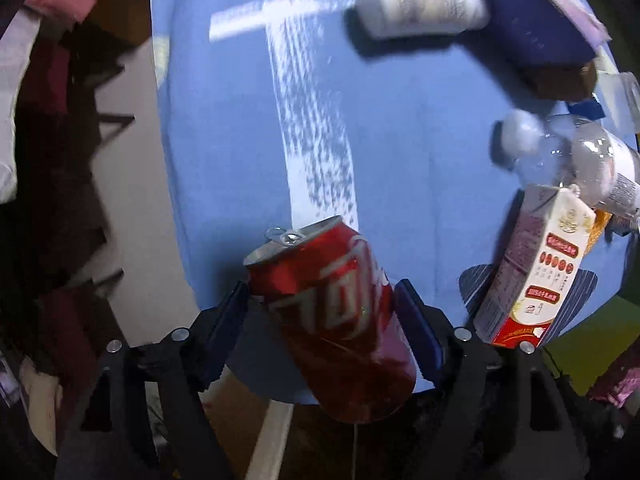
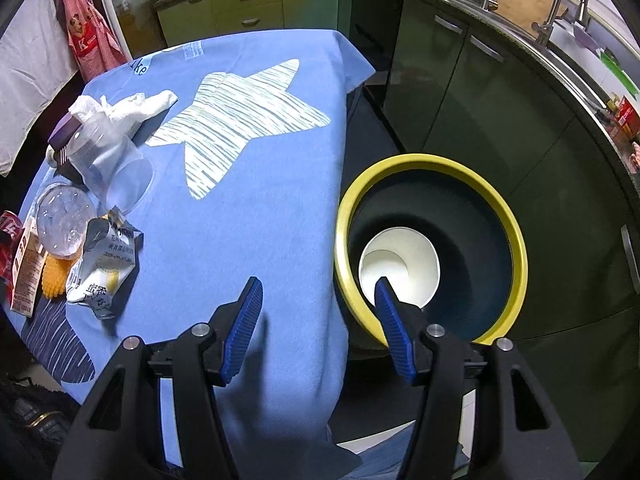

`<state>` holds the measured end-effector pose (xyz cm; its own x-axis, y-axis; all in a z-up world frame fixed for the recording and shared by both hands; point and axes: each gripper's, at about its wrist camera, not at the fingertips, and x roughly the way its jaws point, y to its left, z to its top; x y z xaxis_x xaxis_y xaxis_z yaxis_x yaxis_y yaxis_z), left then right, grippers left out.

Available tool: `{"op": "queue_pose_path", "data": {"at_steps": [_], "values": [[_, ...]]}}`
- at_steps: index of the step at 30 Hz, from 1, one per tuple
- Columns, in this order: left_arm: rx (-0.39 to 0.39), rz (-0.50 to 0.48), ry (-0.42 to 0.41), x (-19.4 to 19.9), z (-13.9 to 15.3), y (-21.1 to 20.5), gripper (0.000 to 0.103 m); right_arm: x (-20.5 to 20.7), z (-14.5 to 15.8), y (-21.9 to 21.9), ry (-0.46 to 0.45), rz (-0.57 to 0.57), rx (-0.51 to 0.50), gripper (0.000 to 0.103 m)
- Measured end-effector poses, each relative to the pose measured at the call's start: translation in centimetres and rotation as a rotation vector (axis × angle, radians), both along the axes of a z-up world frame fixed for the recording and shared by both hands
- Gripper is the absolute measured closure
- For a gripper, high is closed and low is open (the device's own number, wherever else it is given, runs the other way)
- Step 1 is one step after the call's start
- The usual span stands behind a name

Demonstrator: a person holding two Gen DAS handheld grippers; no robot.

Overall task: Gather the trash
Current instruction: 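Carry the soda can over the bin and drop it in with the left gripper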

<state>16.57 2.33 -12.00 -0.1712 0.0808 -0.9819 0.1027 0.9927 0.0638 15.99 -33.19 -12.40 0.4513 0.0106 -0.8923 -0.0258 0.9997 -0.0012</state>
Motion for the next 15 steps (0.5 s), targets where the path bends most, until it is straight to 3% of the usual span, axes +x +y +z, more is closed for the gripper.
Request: {"op": "queue_pose_path", "data": {"at_steps": [4,10,15], "values": [[-0.014,0.024,0.05,-0.5,-1.0,-0.2,0.026,0.2,-0.2,0.0,0.004,0.003,0.004,0.046],[0.016,-0.016,0.106,-2.0,-3.0,-0.7,0.023,0.5,-0.5,0.1,0.004,0.01,0.015,0.046],[0.013,-0.072,0.069,-2.7,-2.7,-2.1,0.025,0.7,-0.5,-0.1,0.0,0.009,0.023,0.046]]}}
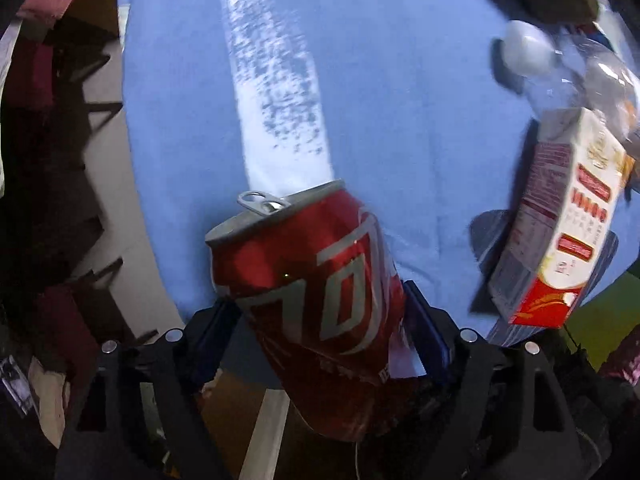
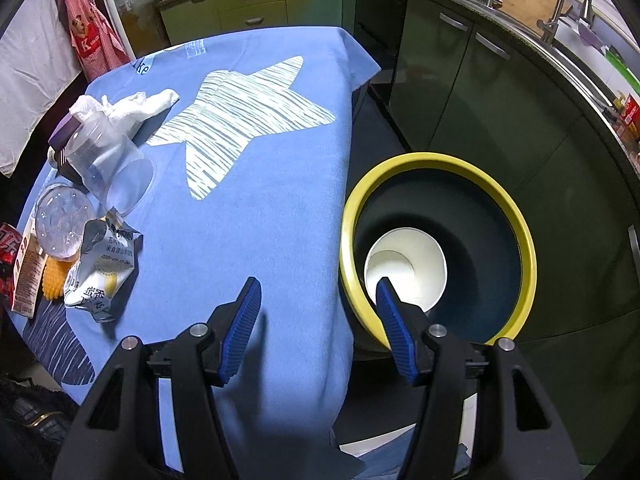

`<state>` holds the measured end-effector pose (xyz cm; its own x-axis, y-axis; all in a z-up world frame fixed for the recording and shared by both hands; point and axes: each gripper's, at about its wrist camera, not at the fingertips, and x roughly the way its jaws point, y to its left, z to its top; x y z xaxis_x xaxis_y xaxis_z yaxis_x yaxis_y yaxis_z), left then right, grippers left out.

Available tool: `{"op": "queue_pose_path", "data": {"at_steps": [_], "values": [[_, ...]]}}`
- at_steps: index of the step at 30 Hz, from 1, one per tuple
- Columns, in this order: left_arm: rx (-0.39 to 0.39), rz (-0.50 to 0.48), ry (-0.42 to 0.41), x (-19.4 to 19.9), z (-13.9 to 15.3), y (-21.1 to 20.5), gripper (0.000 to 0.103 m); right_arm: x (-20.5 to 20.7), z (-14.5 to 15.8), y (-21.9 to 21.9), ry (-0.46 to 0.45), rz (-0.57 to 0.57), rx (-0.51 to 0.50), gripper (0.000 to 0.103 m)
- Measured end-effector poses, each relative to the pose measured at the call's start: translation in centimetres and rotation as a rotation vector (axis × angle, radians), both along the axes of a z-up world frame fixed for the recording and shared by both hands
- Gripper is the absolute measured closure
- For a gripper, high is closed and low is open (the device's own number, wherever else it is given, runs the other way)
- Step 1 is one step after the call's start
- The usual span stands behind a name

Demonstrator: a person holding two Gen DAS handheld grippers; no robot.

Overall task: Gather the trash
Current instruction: 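Carry the soda can over the bin and drop it in with the left gripper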

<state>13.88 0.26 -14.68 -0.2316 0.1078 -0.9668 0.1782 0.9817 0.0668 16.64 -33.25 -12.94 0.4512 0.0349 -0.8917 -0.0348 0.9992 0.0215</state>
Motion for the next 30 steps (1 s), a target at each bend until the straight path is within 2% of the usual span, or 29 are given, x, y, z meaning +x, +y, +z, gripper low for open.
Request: {"op": "queue_pose_path", "data": {"at_steps": [3,5,10,13,15,19,22,24,27,30], "values": [[-0.002,-0.051,-0.043,0.1,1.1,-1.1,0.025,0.0,0.1,-0.2,-0.01,-0.008,0.006,0.046],[-0.01,-0.087,-0.095,0.8,2.9,-2.1,0.025,-0.2,0.4,-0.4,-0.018,-0.016,0.008,0.046],[-0.023,-0.228,-0.286,2.4,9.6,-6.7,0.025,-1.2,1.2,-1.4,-0.045,-0.05,0.013,0.046],[-0.06,-0.343,-0.396,3.3,14.0,-11.5,0.025,-2.2,1.9,-2.5,-0.064,-0.079,0.012,0.046],[-0.108,-0.452,-0.46,3.8,16.7,-16.2,0.025,-3.1,2.4,-3.4,-0.077,-0.102,0.009,0.046],[-0.219,-0.674,-0.513,3.5,19.0,-27.0,0.025,-5.6,3.6,-6.1,-0.099,-0.166,-0.002,0.046],[-0.315,-0.828,-0.503,2.9,18.9,-35.0,0.025,-7.8,4.3,-8.3,-0.116,-0.227,-0.011,0.046],[-0.361,-0.908,-0.457,3.1,17.7,-41.0,0.025,-9.4,4.7,-10.0,-0.127,-0.271,-0.008,0.046],[-0.386,-0.959,-0.393,3.7,14.4,-46.8,0.024,-11.0,4.9,-12.0,-0.136,-0.318,-0.006,0.046],[-0.368,-0.976,-0.337,5.4,10.2,-52.9,0.024,-12.5,4.7,-13.4,-0.136,-0.354,-0.002,0.046]]}}
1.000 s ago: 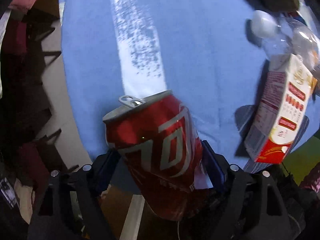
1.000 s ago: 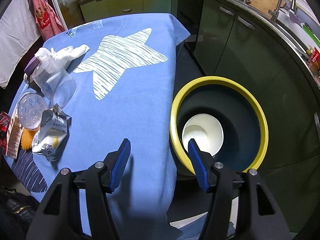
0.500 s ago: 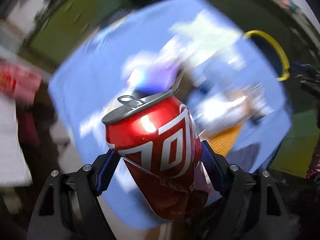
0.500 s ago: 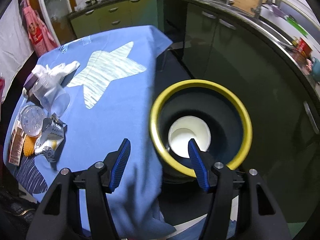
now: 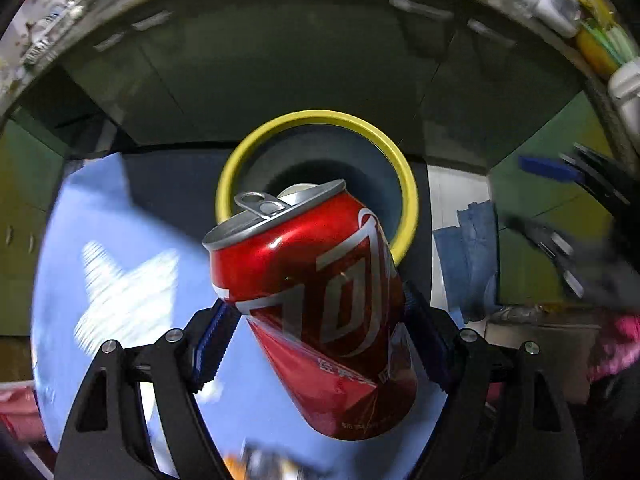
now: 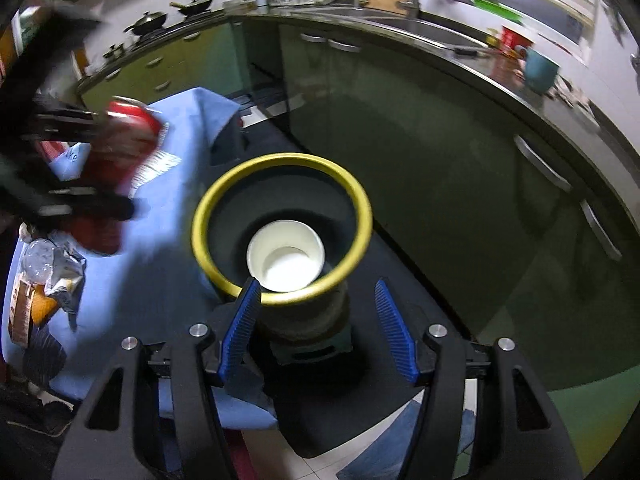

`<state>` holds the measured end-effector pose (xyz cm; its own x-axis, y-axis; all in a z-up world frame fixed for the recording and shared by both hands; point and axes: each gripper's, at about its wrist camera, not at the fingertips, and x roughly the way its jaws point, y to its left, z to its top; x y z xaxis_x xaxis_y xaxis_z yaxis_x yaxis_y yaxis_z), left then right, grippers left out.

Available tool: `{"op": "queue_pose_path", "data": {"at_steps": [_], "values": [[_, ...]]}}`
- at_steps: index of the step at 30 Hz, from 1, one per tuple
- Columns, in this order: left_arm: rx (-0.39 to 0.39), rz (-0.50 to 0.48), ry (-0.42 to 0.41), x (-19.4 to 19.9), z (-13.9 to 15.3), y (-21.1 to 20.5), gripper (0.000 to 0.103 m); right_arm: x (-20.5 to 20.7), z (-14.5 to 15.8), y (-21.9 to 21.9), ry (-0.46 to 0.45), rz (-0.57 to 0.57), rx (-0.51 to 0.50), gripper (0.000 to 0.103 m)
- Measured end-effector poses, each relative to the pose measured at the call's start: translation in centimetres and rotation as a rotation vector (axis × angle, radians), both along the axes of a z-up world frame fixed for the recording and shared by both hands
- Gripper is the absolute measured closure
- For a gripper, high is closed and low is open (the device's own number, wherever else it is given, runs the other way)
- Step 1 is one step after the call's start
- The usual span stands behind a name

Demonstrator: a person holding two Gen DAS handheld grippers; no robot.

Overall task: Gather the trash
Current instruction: 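Carry the soda can over the bin and drop it in with the left gripper, then move the right gripper back to the foil wrapper on the table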

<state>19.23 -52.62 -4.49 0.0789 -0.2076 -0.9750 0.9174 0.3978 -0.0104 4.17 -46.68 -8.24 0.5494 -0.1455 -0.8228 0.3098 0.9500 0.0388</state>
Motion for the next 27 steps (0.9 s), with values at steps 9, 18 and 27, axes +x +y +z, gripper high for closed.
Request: {"op": "queue_pose_path", "data": {"at_steps": [9,18,27], "values": [[0.099,0.024,-0.021,4.2,-9.5,-6.8,0.023,-1.9,-1.4,-1.9,0.006,-0.048,0.035,0.046],[-0.052,0.104,-0.017,5.0,-5.2,-2.8,0.019,-2.0,-0.9,-0.8,-0.015,-0.038,0.042,0.043],[-0.425,0.29,-0.117,3.5,7.5,13.7,0.01,0.8,-0.9,5.0,0.021,0.081,0.059,0.043]]}}
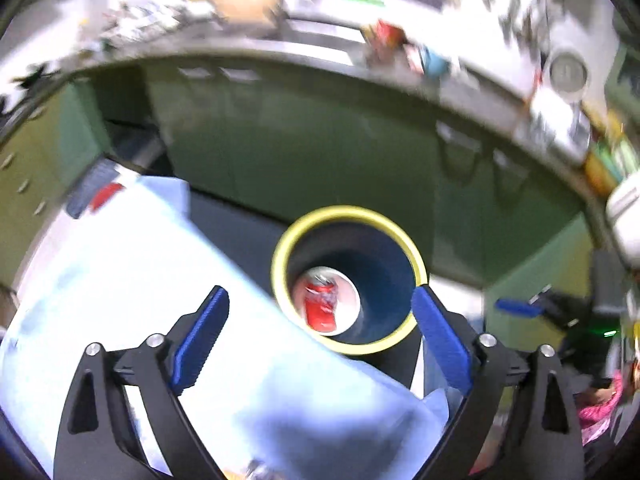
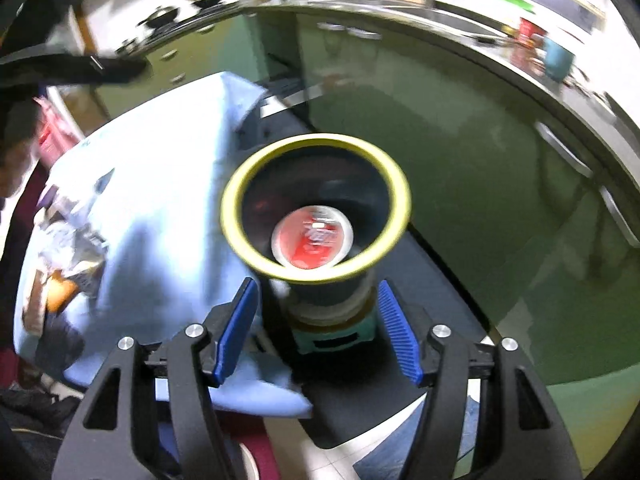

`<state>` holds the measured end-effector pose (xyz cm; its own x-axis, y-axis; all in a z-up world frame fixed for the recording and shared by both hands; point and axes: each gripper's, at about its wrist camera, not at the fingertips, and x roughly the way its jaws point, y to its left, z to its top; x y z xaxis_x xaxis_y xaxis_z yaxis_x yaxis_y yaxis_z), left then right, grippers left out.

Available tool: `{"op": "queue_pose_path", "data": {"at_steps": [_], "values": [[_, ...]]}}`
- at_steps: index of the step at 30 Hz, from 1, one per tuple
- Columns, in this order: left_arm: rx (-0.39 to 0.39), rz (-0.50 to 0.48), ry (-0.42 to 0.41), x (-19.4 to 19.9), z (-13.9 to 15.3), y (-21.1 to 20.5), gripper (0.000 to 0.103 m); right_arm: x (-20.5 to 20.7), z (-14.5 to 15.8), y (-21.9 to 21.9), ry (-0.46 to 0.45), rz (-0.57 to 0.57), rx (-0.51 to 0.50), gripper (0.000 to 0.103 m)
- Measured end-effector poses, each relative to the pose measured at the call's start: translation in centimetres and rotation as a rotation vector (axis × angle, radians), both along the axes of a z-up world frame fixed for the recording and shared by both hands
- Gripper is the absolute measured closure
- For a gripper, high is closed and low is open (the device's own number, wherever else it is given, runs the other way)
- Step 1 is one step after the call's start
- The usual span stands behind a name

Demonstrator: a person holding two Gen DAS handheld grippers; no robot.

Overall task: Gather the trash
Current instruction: 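Move the right gripper back to the foil wrapper on the table, then grasp the foil wrapper with the right gripper and drop it into the bin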

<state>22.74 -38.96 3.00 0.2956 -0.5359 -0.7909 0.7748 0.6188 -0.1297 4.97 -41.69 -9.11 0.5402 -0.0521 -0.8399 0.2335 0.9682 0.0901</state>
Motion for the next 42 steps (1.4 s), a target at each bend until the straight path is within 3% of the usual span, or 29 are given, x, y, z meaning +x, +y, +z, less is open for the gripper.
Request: {"op": "queue_pose_path", "data": {"at_steps": [4,7,14,17,21,29,34,42], "values": [[-0.135,0.141,-0.124,-1.4,3.9,9.5,0.005,2.6,0.7,5.5,0.007,0.129,0.015,0.043],[-0.168,0.253,-0.207,-2.7,4.6,15.7,0.005,4.7,1.2,9.9,0.007,0.219,0.01,0.043],[-0.192,0.451,-0.247,-2.5,1.6,28.6,0.005,7.6,1.0,19.0,-0.015,0.375,0.031,0.043],[-0.198,0.5,-0.277,-2.0,-0.5,31.8,0.005,8.4,0.0,20.8,0.006,0.394,0.058,0.043],[-0.229,0.532,-0.253,-0.8,-3.4,33.9,0.005,9.1,-1.1,21.7,0.015,0.369,0.077,0.043],[-0.278,0.526,-0.264,-0.1,-5.5,34.8,0.005,11.1,-3.8,22.4,0.081,0.332,0.102,0.044],[-0.287,0.523,-0.259,0.2,-5.9,34.3,0.005,11.5,-4.7,22.2,0.103,0.328,0.123,0.073],[-0.29,0.516,-0.26,0.0,-5.8,34.0,0.005,10.2,-3.0,21.2,0.048,0.315,0.11,0.074]]}}
